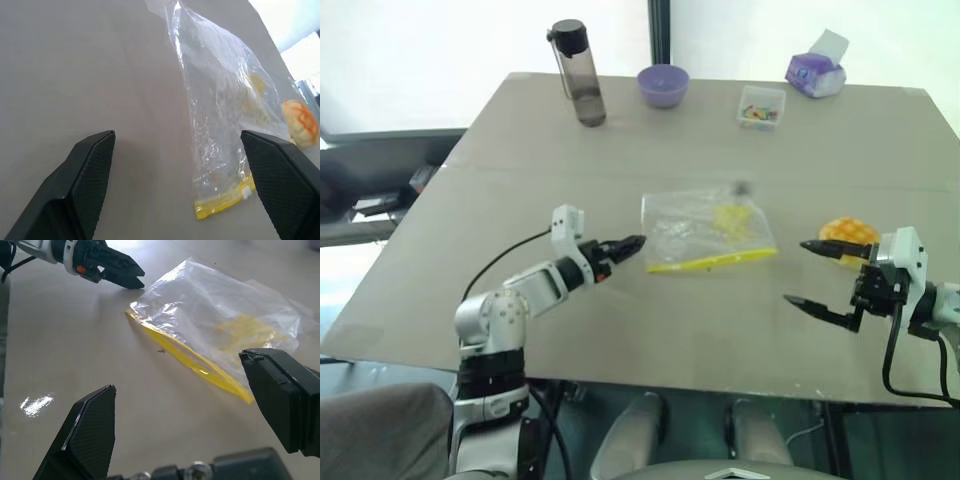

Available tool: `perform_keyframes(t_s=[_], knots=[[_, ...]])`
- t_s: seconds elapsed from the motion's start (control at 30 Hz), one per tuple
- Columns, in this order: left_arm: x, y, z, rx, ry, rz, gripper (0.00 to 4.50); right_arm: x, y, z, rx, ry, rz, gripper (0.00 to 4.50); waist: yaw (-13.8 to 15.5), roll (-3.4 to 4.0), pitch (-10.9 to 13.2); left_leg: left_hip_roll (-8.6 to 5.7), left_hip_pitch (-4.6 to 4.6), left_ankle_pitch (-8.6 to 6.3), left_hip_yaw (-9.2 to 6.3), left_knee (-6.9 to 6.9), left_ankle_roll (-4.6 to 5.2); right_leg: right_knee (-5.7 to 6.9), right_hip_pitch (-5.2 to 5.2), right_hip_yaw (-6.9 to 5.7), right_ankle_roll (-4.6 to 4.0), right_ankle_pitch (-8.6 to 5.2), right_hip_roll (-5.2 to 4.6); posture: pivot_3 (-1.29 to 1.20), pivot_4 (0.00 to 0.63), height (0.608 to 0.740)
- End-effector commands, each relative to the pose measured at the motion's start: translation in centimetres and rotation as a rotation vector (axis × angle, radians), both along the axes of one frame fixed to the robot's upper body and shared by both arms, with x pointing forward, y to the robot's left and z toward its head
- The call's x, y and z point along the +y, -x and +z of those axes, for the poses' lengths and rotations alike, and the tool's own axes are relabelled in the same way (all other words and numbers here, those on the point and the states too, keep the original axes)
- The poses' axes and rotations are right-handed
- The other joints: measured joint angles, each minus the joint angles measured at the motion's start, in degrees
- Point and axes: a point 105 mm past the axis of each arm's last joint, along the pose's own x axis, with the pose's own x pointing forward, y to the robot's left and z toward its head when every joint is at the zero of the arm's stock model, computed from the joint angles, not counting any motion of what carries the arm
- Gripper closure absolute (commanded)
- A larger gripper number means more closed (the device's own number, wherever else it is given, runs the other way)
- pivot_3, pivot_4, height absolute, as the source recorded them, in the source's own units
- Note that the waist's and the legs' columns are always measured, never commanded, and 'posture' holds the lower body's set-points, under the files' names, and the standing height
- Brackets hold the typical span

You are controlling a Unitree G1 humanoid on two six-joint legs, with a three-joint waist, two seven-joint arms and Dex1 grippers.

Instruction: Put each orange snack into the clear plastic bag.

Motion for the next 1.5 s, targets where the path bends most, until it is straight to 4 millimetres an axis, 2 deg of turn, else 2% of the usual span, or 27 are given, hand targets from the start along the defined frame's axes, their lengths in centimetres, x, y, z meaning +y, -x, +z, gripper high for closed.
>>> perform_keyframes(t_s=[0.03, 0.23, 0.27, 0.33, 0.37, 0.57, 0.6, 0.8, 0.97, 1.17, 1.2, 1.27, 1.3, 1.5], knots=[[-2.3, -0.5, -0.9, 0.056, 0.048, -0.106, 0.24, 1.2, -0.1, 1.5, -0.082, 0.007, 0.026, 0.00, -0.02, 0.01, 0.00, -0.01, 0.00, 0.01, 0.01, 0.00, -0.01, 0.00, 0.00, 0.02, 0.00, 0.00, 0.00, 0.00, 0.150, 0.739], [-5.2, -1.8, -2.9, 0.134, 0.042, -0.207, 0.24, 2.4, -0.5, 1.8, -0.124, 0.001, 0.050, 0.00, 0.21, 0.02, -0.06, -0.05, 0.06, 0.04, -0.03, 0.04, -0.04, 0.03, 0.09, -0.04, 0.00, 0.01, -0.02, 0.00, 0.150, 0.739], [-5.6, -2.0, -2.9, 0.138, 0.053, -0.219, 0.47, 2.5, -0.6, 1.8, -0.128, 0.001, 0.053, 0.00, 0.22, 0.01, -0.06, -0.07, 0.07, 0.04, -0.03, 0.06, -0.04, 0.03, 0.09, -0.05, 0.00, 0.01, -0.03, 0.00, 0.150, 0.739], [-6.3, -2.2, -2.7, 0.150, 0.086, -0.242, 1.07, 2.6, -0.7, 1.7, -0.131, 0.001, 0.055, 0.00, 0.10, 0.02, -0.07, -0.08, 0.07, 0.04, -0.05, 0.07, -0.04, 0.03, 0.10, -0.06, 0.00, 0.01, -0.04, 0.00, 0.150, 0.739], [-6.6, -2.2, -2.6, 0.152, 0.099, -0.257, 1.64, 2.7, -0.7, 1.6, -0.134, 0.000, 0.055, 0.00, 0.08, 0.02, -0.07, -0.08, 0.06, 0.04, -0.05, 0.07, -0.04, 0.03, 0.11, -0.05, 0.00, 0.01, -0.04, 0.00, 0.150, 0.739], [-7.6, -2.5, -1.5, 0.194, 0.192, -0.277, 4.23, 2.3, -1.6, 0.5, -0.129, 0.032, -0.022, 0.00, 0.06, 0.02, -0.07, -0.07, 0.03, 0.05, -0.10, 0.07, -0.05, 0.03, 0.07, -0.07, 0.01, 0.01, -0.04, 0.00, 0.150, 0.739], [-7.6, -2.5, -1.3, 0.212, 0.216, -0.275, 4.42, 2.0, -2.0, 0.0, -0.131, 0.059, -0.060, 0.00, 0.04, 0.02, -0.07, -0.07, 0.04, 0.05, -0.11, 0.07, -0.05, 0.08, 0.08, -0.08, 0.01, 0.01, -0.03, 0.00, 0.150, 0.739], [-7.7, -2.2, 0.8, 0.299, 0.401, -0.273, 4.42, 1.3, -4.8, -2.7, -0.210, 0.282, -0.228, 0.00, -0.20, 0.01, -0.06, -0.08, 0.04, 0.07, -0.07, 0.14, -0.09, 0.24, -0.06, -0.02, 0.02, 0.00, -0.01, 0.00, 0.150, 0.739], [-8.2, -0.8, 1.9, 0.312, 0.452, -0.325, 4.42, 2.0, -7.5, -2.6, -0.296, 0.307, -0.303, 0.00, -0.54, -0.07, -0.01, -0.07, -0.04, 0.11, 0.02, 0.13, -0.15, 0.30, -0.18, 0.10, 0.01, 0.01, -0.01, 0.00, 0.150, 0.739], [-8.8, 0.7, 2.0, 0.323, 0.449, -0.375, 4.42, 2.7, -9.3, -1.9, -0.339, 0.302, -0.329, 0.00, -1.35, -0.14, 0.03, -0.06, -0.08, 0.14, 0.06, 0.12, -0.20, 0.49, -0.31, 0.17, -0.01, 0.01, 0.00, 0.00, 0.150, 0.739], [-8.8, 0.8, 2.0, 0.323, 0.447, -0.378, 4.50, 2.8, -9.5, -1.8, -0.346, 0.303, -0.331, 0.56, -1.47, -0.13, 0.03, -0.06, -0.08, 0.15, 0.07, 0.12, -0.22, 0.52, -0.33, 0.18, -0.01, 0.01, 0.01, 0.00, 0.150, 0.739], [-8.5, 1.0, 2.0, 0.325, 0.444, -0.371, 4.50, 2.7, -9.7, -1.9, -0.347, 0.304, -0.334, 1.31, -1.59, -0.13, 0.03, -0.06, -0.06, 0.16, 0.09, 0.13, -0.24, 0.58, -0.35, 0.21, -0.01, 0.01, 0.01, 0.00, 0.150, 0.739], [-8.4, 1.0, 1.9, 0.325, 0.443, -0.369, 4.50, 2.7, -9.7, -2.0, -0.347, 0.304, -0.334, 1.99, -1.60, -0.13, 0.03, -0.06, -0.06, 0.18, 0.09, 0.13, -0.27, 0.65, -0.38, 0.21, -0.01, 0.01, 0.02, 0.00, 0.150, 0.739], [-7.5, 1.5, 2.5, 0.267, 0.432, -0.376, 4.50, 3.1, -9.9, -1.4, -0.356, 0.274, -0.333, 4.47, -1.86, -0.13, 0.03, -0.05, -0.06, 0.21, 0.15, 0.12, -0.31, 0.81, -0.47, 0.29, -0.02, 0.00, 0.04, 0.00, 0.150, 0.739]])
